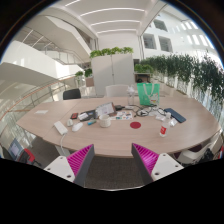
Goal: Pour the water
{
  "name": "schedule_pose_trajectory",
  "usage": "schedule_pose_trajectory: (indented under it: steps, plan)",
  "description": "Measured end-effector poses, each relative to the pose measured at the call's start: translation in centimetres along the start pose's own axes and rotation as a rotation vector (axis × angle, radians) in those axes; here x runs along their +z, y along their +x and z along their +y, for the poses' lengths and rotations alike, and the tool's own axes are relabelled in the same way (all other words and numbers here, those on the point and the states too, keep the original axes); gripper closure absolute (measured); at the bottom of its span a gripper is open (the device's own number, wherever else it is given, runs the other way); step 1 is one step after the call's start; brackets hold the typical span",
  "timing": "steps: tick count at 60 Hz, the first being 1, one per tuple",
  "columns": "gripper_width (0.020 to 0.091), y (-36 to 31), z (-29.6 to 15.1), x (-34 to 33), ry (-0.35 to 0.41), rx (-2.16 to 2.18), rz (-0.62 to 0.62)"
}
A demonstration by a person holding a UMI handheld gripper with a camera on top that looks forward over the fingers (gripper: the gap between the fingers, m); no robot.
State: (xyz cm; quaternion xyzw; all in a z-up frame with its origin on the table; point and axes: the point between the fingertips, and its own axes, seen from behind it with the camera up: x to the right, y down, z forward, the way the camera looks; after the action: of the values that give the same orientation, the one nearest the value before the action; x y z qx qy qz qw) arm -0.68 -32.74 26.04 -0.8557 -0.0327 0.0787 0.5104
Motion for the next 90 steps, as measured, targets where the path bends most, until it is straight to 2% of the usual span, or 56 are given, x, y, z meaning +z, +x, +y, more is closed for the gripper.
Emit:
schedule_pose_trajectory:
  steps: [14, 29, 37, 50, 57, 65, 68, 70, 73, 75, 82, 86, 90]
  plan:
    - [0.0285, 1.4, -0.6, 0.0, 0.046, -0.033, 0.081]
    - [0.0285, 12.3, -1.5, 4.9, 0.16, -0.033, 0.184]
    - [0.0286, 21.0, -2.1, 10.8, 0.215, -0.035, 0.248]
    - [0.0285, 32.4, -3.0, 24.1, 0.255, -0.02, 0.279]
    - [0.0285, 36.2, -2.8, 29.5, 0.242, -0.046, 0.289]
    - [0.029, 37.4, -1.9, 34.0, 0.237, -0.013, 0.252]
    - [0.0334, 37.6, -1.5, 35.0, 0.233, 0.001, 0.24]
    - [0.0416, 37.9, -1.1, 35.7, 0.229, 0.004, 0.242]
    - [0.0578, 38.4, -0.1, 35.7, 0.207, 0.033, 0.253]
    - [0.0579, 38.8, -0.5, 35.4, 0.239, 0.063, 0.273]
    - [0.0593, 39.4, -0.7, 35.6, 0.272, 0.054, 0.306]
    - [0.061, 39.7, -0.7, 35.9, 0.26, 0.064, 0.317]
    - [0.0656, 39.8, -0.6, 36.1, 0.237, 0.075, 0.322]
